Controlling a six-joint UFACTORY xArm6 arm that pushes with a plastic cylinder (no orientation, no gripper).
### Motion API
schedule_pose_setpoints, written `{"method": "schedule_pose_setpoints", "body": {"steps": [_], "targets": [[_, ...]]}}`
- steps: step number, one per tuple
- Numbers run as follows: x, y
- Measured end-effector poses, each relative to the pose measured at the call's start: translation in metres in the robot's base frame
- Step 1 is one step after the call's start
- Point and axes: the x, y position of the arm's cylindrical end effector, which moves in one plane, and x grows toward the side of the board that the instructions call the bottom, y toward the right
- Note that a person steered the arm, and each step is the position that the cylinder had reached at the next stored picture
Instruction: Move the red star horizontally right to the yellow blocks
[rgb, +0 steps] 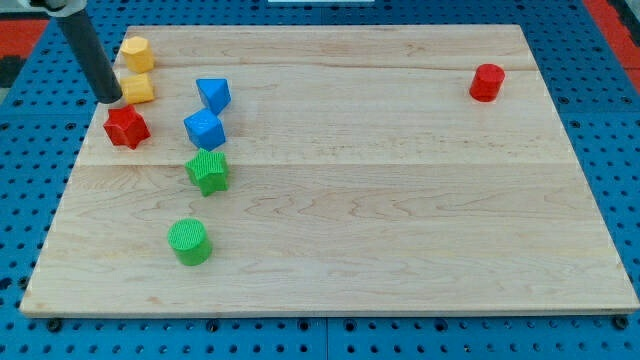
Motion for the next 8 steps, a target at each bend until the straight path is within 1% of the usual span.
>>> {"method": "schedule_pose_setpoints", "body": {"steps": [2, 3, 4, 5, 6, 7, 8], "targets": [[-0.065, 0.078], [-0.058, 0.096], [0.0, 0.059], [0.047, -0.025], [0.107, -0.041], [0.14, -0.018], [0.089, -0.009]]}}
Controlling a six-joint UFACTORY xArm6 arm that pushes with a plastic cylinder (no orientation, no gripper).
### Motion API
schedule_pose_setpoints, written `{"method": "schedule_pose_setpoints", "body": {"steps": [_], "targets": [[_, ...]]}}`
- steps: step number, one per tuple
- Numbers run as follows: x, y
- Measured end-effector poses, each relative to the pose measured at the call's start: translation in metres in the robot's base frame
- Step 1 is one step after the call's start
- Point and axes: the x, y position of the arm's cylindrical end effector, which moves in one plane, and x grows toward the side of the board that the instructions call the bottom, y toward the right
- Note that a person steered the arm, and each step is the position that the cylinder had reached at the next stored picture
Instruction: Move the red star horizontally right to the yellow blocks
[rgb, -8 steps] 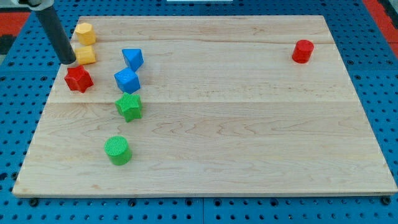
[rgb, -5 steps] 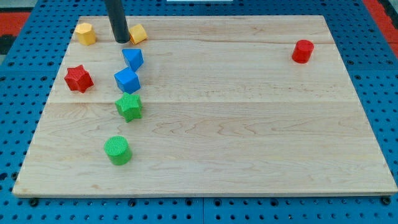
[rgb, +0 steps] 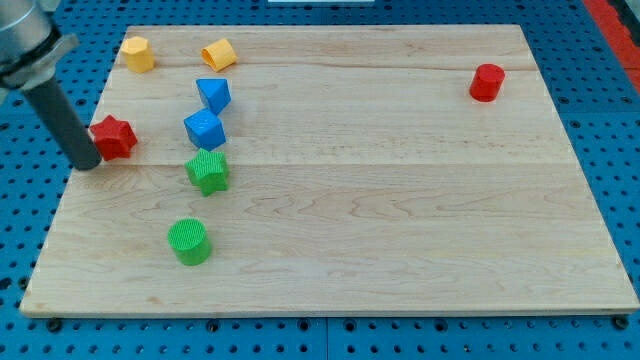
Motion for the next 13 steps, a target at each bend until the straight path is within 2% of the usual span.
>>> {"method": "schedule_pose_setpoints", "body": {"steps": [1, 2, 3, 4, 5, 6, 7, 9, 13], "targets": [[-0.054, 0.008], [-0.032, 0.017], [0.017, 0.021], [-0.017, 0.043], [-0.081, 0.042], [-0.108, 0.056], [-0.101, 0.047], [-0.123, 0.056], [-0.161, 0.308]]}}
